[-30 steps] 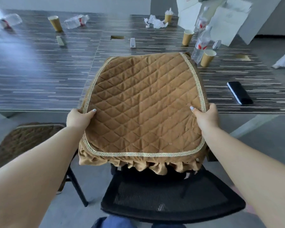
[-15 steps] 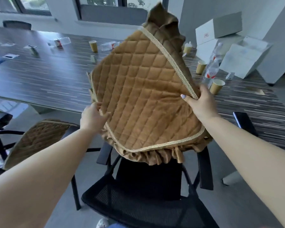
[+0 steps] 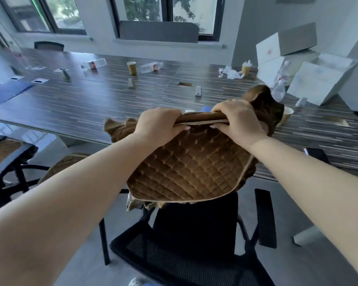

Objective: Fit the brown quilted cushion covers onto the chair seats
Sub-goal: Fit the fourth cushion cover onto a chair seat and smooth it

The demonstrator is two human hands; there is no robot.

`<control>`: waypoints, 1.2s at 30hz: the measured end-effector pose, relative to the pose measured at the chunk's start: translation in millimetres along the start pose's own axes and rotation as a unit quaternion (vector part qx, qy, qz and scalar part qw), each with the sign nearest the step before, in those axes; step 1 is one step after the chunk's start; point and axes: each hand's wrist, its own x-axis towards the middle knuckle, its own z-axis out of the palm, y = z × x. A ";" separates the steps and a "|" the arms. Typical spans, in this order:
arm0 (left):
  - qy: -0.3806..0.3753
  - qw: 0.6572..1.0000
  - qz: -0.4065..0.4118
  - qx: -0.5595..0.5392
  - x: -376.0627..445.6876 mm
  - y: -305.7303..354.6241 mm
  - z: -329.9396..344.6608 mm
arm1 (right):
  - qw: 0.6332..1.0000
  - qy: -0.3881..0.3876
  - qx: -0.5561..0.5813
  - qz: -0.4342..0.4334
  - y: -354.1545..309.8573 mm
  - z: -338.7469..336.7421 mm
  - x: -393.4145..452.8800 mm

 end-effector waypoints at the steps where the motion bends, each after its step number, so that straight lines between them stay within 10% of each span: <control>1: 0.006 1.000 -0.018 -0.018 -2.4 -2.0 2.2 | 0.999 0.026 0.005 0.029 1.8 3.7 -4.2; 6: -0.001 0.961 -0.158 -0.227 -19.3 -28.5 8.6 | 0.902 0.097 0.143 0.396 18.6 39.9 -84.7; 10: 0.021 0.858 -0.287 -0.426 -38.8 -55.7 16.9 | 0.682 0.041 0.226 0.695 16.0 69.3 -157.3; 14: 0.014 0.742 -0.392 -0.544 -58.7 -73.9 37.2 | 0.510 0.014 0.417 0.752 18.6 87.6 -194.8; 22: -0.066 0.723 -0.518 -0.452 -122.3 -81.0 100.2 | 0.619 -0.013 0.314 0.720 6.1 87.8 -231.1; 36: -0.285 0.707 -0.557 -0.330 -185.6 -62.7 185.4 | 0.557 -0.140 0.216 0.790 -7.1 104.1 -307.8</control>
